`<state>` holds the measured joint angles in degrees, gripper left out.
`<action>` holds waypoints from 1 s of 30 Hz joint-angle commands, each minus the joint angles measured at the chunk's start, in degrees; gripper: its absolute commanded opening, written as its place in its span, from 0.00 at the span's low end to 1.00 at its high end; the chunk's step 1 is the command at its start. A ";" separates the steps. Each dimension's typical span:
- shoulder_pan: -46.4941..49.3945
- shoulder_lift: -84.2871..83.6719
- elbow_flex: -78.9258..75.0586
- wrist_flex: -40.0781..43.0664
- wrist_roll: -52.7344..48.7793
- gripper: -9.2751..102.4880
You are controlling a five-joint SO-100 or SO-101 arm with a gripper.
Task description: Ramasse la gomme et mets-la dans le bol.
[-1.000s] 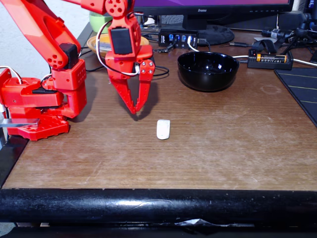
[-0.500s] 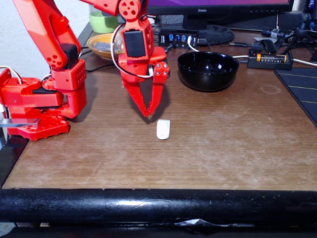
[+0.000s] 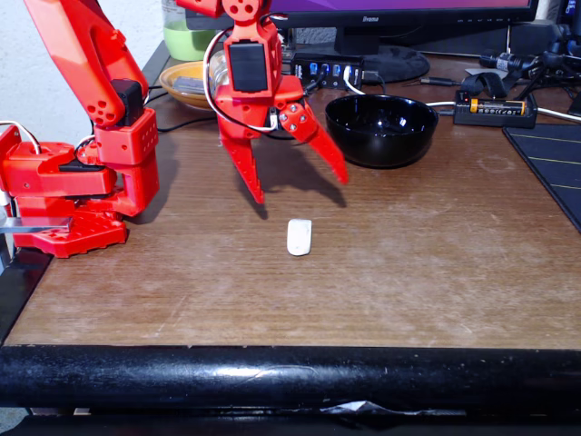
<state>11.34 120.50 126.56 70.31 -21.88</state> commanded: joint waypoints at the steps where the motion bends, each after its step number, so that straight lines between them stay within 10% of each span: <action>1: 0.26 1.76 -3.60 1.05 -1.32 0.48; 30: -0.26 -11.16 -9.23 -0.18 -0.35 0.43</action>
<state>11.60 108.90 119.62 71.19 -22.59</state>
